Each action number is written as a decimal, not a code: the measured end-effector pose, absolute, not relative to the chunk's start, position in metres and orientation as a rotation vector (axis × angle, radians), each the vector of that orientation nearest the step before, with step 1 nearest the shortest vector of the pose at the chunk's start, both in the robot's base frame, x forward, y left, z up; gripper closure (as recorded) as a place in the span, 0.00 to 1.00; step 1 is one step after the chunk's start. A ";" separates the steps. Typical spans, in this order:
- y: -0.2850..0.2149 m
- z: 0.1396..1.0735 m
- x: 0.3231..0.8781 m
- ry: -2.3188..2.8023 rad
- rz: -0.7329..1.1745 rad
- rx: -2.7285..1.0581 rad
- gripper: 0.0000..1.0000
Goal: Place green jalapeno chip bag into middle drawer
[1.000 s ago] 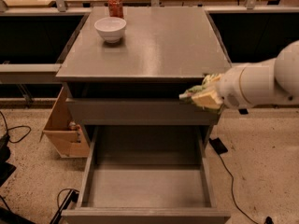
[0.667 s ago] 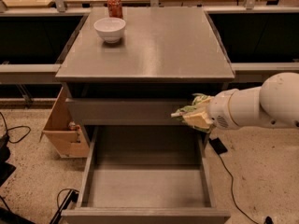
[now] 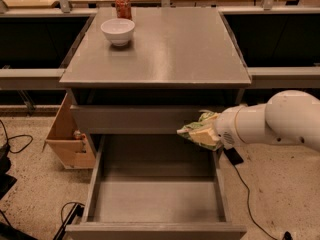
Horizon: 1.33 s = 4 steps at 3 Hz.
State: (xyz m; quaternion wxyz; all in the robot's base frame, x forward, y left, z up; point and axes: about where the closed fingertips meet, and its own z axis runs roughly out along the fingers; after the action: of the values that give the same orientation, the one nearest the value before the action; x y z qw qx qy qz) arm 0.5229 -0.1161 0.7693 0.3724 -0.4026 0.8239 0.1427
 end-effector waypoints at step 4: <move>-0.038 0.595 0.530 2.088 0.602 -1.077 1.00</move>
Offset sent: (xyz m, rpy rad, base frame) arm 0.0077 0.0669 -0.1576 0.1439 0.0473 0.0760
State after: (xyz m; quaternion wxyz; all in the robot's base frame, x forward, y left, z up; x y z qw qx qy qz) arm 0.5304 -0.0381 0.5952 0.3505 -0.4160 0.8063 0.2324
